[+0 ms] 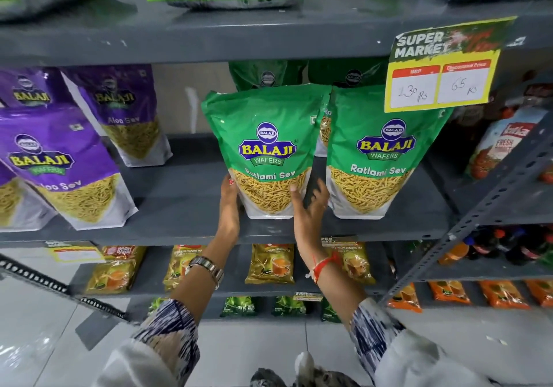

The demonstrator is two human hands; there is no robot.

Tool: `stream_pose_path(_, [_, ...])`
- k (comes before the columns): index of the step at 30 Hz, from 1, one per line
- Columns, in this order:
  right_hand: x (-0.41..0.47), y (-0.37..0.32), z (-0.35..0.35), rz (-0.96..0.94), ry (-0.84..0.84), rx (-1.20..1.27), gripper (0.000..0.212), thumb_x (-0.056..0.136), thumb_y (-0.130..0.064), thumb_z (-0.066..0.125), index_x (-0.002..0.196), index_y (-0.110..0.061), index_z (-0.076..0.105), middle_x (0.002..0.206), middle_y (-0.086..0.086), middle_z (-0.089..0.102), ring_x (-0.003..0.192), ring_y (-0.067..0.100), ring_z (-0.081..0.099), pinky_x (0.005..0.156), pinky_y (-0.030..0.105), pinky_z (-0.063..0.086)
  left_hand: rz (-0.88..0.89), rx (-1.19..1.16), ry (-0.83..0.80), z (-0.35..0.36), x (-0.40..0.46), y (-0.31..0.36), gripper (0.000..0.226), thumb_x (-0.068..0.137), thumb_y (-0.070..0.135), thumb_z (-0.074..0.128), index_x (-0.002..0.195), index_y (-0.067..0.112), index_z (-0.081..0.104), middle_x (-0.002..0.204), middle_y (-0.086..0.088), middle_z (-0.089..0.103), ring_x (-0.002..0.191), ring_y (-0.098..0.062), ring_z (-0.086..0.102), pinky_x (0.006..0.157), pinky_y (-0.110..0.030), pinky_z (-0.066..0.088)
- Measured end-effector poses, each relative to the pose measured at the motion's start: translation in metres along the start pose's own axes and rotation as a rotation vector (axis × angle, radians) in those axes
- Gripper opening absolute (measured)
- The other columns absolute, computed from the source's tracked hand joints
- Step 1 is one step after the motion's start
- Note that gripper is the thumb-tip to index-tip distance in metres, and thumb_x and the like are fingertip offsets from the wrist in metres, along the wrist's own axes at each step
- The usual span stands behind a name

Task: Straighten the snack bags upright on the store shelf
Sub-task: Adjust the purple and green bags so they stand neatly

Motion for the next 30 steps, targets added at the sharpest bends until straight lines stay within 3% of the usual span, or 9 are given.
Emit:
stream_pose_path(4, [-0.028, 0.017, 0.004, -0.023, 0.104, 0.028, 0.052, 0.087, -0.020, 0.063, 0.132, -0.009, 0.040, 0.129, 0.007, 0.041, 0.118, 0.019, 0.046, 0.100, 0.034, 0.044, 0.069, 0.037, 0.220, -0.034, -0.005, -0.006, 0.048, 0.096, 0.034, 0.036, 0.141, 0.019, 0.031, 0.150, -0.007, 0.034, 0.138, -0.020, 0.034, 0.117, -0.043, 0.024])
stream_pose_path(10, [-0.075, 0.045, 0.061, -0.036, -0.116, -0.002, 0.028, 0.088, -0.014, 0.061, 0.106, -0.030, 0.047, 0.102, 0.003, 0.048, 0.090, 0.012, 0.050, 0.076, 0.007, 0.042, 0.192, -0.058, 0.550, -0.129, -0.025, 0.003, 0.029, 0.096, 0.021, 0.038, 0.123, 0.014, 0.048, 0.119, -0.009, 0.054, 0.114, -0.028, 0.054, 0.096, -0.044, 0.042])
stream_pose_path(12, [-0.080, 0.049, 0.093, -0.036, -0.184, -0.004, 0.029, 0.088, -0.014, 0.062, 0.101, -0.035, 0.048, 0.098, -0.001, 0.049, 0.088, 0.008, 0.051, 0.074, 0.004, 0.042, 0.250, -0.056, 0.665, -0.169, -0.022, 0.016, 0.022, 0.096, 0.017, 0.039, 0.115, 0.014, 0.048, 0.112, -0.009, 0.052, 0.102, -0.025, 0.051, 0.087, -0.038, 0.040])
stream_pose_path(16, [-0.092, 0.055, 0.165, 0.023, -0.261, -0.003, 0.027, 0.088, -0.021, 0.062, 0.102, -0.039, 0.048, 0.105, -0.005, 0.052, 0.099, 0.011, 0.054, 0.078, 0.005, 0.043, 0.318, 0.062, 0.806, -0.246, -0.013, 0.043, 0.029, 0.093, 0.011, 0.041, 0.118, -0.003, 0.046, 0.110, -0.008, 0.046, 0.101, -0.015, 0.044, 0.087, -0.016, 0.038])
stream_pose_path(18, [-0.098, 0.057, 0.207, 0.062, -0.338, 0.002, 0.030, 0.089, -0.025, 0.060, 0.112, -0.038, 0.046, 0.120, 0.000, 0.052, 0.114, 0.016, 0.052, 0.092, 0.015, 0.043, 0.357, 0.005, 0.787, -0.279, -0.002, 0.058, 0.023, 0.092, 0.009, 0.039, 0.114, 0.003, 0.044, 0.105, -0.004, 0.045, 0.095, -0.011, 0.045, 0.083, -0.010, 0.039])
stream_pose_path(21, [-0.101, 0.056, 0.268, 0.126, -0.383, 0.025, 0.049, 0.093, -0.023, 0.055, 0.138, -0.019, 0.035, 0.143, 0.012, 0.040, 0.127, 0.019, 0.042, 0.107, 0.032, 0.034, 0.304, -0.075, 0.631, -0.318, 0.024, 0.077, 0.021, 0.094, 0.013, 0.037, 0.113, 0.010, 0.045, 0.103, 0.003, 0.049, 0.095, -0.006, 0.047, 0.082, -0.005, 0.040])
stream_pose_path(25, [-0.098, 0.061, 0.317, 0.187, -0.319, 0.041, 0.056, 0.095, -0.022, 0.050, 0.145, -0.012, 0.025, 0.151, 0.018, 0.033, 0.139, 0.027, 0.035, 0.118, 0.043, 0.027, 0.174, -0.064, 0.371, -0.342, 0.053, 0.079, 0.047, 0.098, 0.027, 0.029, 0.141, 0.008, 0.031, 0.143, -0.013, 0.043, 0.129, -0.022, 0.042, 0.109, -0.037, 0.033])
stream_pose_path(28, [-0.097, 0.062, 0.337, 0.181, -0.315, 0.074, 0.052, 0.097, -0.020, 0.045, 0.145, -0.010, 0.027, 0.144, 0.018, 0.041, 0.133, 0.033, 0.040, 0.113, 0.047, 0.031, 0.032, -0.029, 0.215, -0.338, 0.059, 0.078, 0.056, 0.096, 0.040, 0.027, 0.146, 0.014, 0.023, 0.151, -0.006, 0.031, 0.137, -0.020, 0.035, 0.114, -0.031, 0.030])
stream_pose_path(30, [-0.101, 0.058, 0.347, 0.149, -0.354, 0.109, 0.047, 0.099, -0.021, 0.041, 0.143, -0.007, 0.029, 0.141, 0.018, 0.045, 0.129, 0.032, 0.045, 0.109, 0.047, 0.036, 0.090, -0.035, 0.188, -0.338, 0.059, 0.080, 0.051, 0.097, 0.032, 0.027, 0.144, 0.013, 0.022, 0.142, 0.001, 0.037, 0.123, -0.009, 0.045, 0.096, -0.012, 0.043])
Point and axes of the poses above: each hand's wrist, its own x-axis towards the middle knuckle, its own z-axis out of the palm, y = z × x, the point moved 4 cm from there along x, towards the middle knuckle
